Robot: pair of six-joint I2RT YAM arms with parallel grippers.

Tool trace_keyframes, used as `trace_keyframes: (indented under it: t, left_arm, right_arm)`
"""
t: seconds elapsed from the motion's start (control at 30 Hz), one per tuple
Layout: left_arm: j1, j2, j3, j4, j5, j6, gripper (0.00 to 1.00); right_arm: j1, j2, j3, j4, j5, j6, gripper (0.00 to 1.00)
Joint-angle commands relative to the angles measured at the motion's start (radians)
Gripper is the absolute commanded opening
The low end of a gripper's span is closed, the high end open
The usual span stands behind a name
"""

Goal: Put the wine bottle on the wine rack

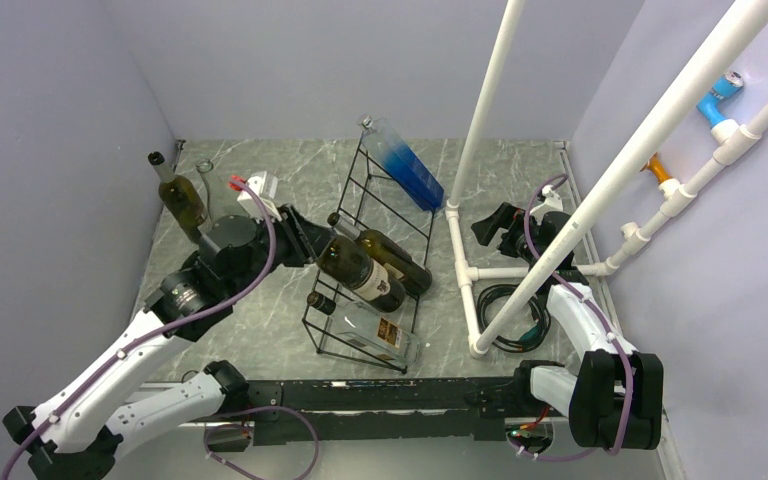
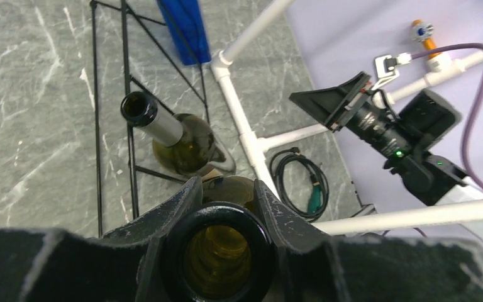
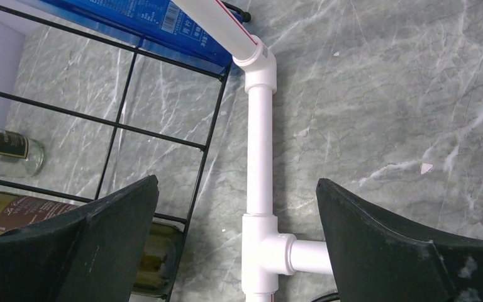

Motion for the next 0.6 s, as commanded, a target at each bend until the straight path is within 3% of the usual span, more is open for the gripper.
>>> trace_keyframes:
  t: [0.0, 0.57]
  left_arm:
    - [-0.034, -0.022, -0.030, 0.153, -0.122, -0.047, 0.00]
    - [-0.065, 0.024, -0.158, 0.233, -0.177, -0.188, 0.00]
  right_arm:
    - [0.005, -0.004, -0.005, 0.031, -0.012, 0.006, 1.00]
    - [0.005, -0.008, -0.004, 0.028, -0.014, 0.006, 1.00]
